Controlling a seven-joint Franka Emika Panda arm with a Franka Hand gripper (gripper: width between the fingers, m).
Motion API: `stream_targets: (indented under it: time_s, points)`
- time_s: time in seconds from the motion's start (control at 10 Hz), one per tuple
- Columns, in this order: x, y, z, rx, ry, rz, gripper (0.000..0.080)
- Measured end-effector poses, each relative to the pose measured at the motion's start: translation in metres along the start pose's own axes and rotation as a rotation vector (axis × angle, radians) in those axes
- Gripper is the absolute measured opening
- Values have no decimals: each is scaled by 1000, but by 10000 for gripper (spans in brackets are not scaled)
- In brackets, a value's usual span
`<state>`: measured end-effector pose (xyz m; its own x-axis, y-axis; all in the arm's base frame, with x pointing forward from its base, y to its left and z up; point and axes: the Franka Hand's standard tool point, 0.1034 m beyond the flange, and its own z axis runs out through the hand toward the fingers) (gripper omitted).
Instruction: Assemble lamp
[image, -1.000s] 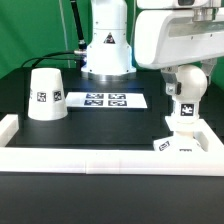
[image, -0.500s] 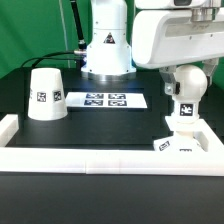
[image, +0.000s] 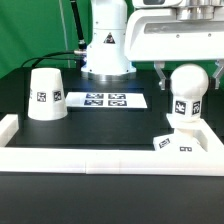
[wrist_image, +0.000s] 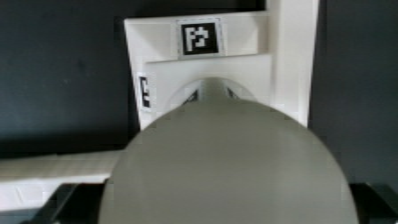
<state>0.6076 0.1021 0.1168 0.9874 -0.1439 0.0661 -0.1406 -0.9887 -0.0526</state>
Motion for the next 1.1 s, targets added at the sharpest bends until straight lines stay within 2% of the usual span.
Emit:
stream_targets:
  time_s: [0.3,0.7,1.1]
  points:
    - [-1,3,2,4,-6,282,579]
    - [-2,-1,2,0,-7,670,579]
    - [-3,-2,2,21,-24,851,579]
